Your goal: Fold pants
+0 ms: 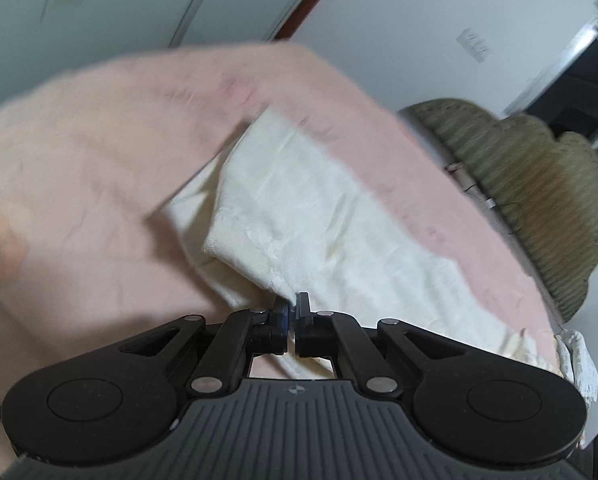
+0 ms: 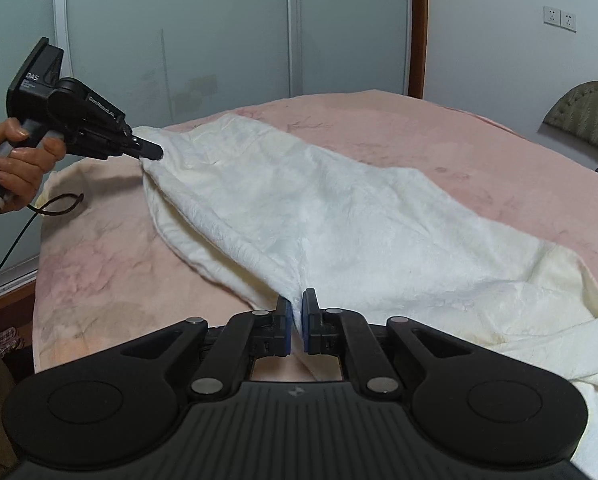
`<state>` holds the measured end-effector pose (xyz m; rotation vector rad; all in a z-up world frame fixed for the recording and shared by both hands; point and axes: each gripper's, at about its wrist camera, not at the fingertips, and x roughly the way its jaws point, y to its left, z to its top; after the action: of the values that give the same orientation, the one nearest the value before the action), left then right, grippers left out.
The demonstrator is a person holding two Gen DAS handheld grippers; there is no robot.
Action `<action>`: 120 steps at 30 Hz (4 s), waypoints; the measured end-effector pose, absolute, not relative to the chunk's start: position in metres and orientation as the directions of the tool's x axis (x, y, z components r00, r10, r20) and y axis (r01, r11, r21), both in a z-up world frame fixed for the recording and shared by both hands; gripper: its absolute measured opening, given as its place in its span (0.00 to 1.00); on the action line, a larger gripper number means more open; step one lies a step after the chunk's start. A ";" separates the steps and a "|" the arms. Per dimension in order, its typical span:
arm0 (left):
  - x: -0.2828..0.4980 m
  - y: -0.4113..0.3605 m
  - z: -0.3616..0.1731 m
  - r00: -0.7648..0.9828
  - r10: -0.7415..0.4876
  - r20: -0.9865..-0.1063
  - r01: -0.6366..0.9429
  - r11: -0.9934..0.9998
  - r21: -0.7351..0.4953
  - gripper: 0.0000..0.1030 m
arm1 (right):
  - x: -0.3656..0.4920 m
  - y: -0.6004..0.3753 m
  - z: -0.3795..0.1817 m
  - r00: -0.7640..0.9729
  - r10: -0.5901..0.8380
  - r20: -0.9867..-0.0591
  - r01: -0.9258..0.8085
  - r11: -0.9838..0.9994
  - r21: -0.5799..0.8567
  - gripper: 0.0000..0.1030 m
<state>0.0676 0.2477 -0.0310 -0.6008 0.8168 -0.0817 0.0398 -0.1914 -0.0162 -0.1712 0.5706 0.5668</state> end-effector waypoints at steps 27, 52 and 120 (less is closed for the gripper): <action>0.044 -0.024 -0.002 0.570 -0.564 -0.597 0.666 0.743 -0.067 0.48 | -0.053 -0.359 -0.029 0.850 -0.036 -0.526 0.151 0.972 0.179 0.36; 0.047 -0.120 -0.063 0.543 -0.569 -0.618 0.773 0.626 0.102 0.26 | 0.206 -0.463 -0.018 0.675 -0.289 -0.679 0.429 0.902 0.042 0.61; 0.041 -0.163 -0.061 0.637 -0.524 -0.566 0.736 0.633 0.242 0.07 | -0.027 -0.600 -0.078 0.916 -0.239 -0.322 0.393 0.364 0.845 0.06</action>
<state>0.0412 -0.1634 -0.0606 0.4847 0.4761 -0.7521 -0.0269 -0.5996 -0.0778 1.1278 0.1538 -0.4084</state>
